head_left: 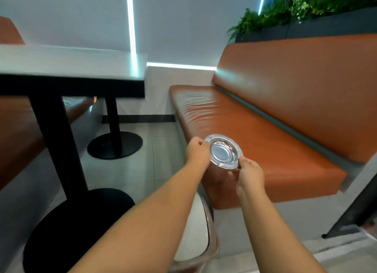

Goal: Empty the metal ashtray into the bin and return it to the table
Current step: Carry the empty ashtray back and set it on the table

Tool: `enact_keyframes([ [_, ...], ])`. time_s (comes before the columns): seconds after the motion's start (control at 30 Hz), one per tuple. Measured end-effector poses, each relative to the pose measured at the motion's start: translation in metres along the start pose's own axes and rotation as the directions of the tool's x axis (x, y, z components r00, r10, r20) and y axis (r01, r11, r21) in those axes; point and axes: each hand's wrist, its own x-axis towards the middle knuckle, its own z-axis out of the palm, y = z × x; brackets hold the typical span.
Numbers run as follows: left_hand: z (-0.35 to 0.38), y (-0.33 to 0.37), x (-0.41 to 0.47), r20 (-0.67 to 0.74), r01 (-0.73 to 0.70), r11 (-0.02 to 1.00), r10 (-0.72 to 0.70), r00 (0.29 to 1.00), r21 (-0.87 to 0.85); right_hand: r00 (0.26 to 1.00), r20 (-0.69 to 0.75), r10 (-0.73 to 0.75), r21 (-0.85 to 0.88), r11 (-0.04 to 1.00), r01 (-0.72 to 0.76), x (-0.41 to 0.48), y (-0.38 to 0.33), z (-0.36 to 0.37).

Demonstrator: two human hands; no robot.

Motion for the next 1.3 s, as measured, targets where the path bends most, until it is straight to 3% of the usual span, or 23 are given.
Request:
enact_keyframes([
  [0.2,0.016,0.158,-0.001,-0.017,0.003,0.984,-0.007,1.000,-0.177,0.982,-0.157,-0.109,-0.035,0.994,0.104,0.000,-0.155,0.063],
  [0.3,-0.011,0.251,0.002,-0.002,0.072,0.966,-0.075,0.997,-0.249,0.983,-0.160,-0.090,-0.097,0.992,0.075,-0.021,-0.242,0.113],
  [0.4,-0.052,0.320,0.015,0.028,0.137,0.961,-0.134,0.991,-0.241,0.988,-0.121,-0.093,-0.164,0.984,0.072,-0.040,-0.295,0.162],
  [0.53,-0.146,0.402,0.063,-0.021,0.150,0.967,-0.158,0.987,-0.206,0.997,0.053,-0.047,-0.229,0.972,0.058,-0.068,-0.350,0.271],
  [0.7,-0.278,0.430,0.129,-0.118,0.252,0.961,-0.265,0.957,-0.116,0.969,0.238,0.066,-0.279,0.960,0.003,-0.100,-0.329,0.400],
  [0.77,-0.337,0.420,0.156,-0.106,0.303,0.938,-0.322,0.941,-0.168,0.944,0.298,0.143,-0.303,0.952,-0.049,-0.110,-0.298,0.452],
  [0.93,-0.453,0.395,0.217,-0.109,0.369,0.901,-0.401,0.910,-0.230,0.907,0.306,0.291,-0.359,0.917,-0.173,-0.123,-0.223,0.559],
  [1.1,-0.510,0.374,0.283,-0.141,0.369,0.898,-0.409,0.902,-0.241,0.883,0.311,0.350,-0.426,0.883,-0.200,-0.113,-0.184,0.634],
  [1.3,-0.522,0.336,0.347,-0.192,0.346,0.902,-0.399,0.896,-0.258,0.879,0.313,0.359,-0.459,0.868,-0.191,-0.065,-0.156,0.690],
])
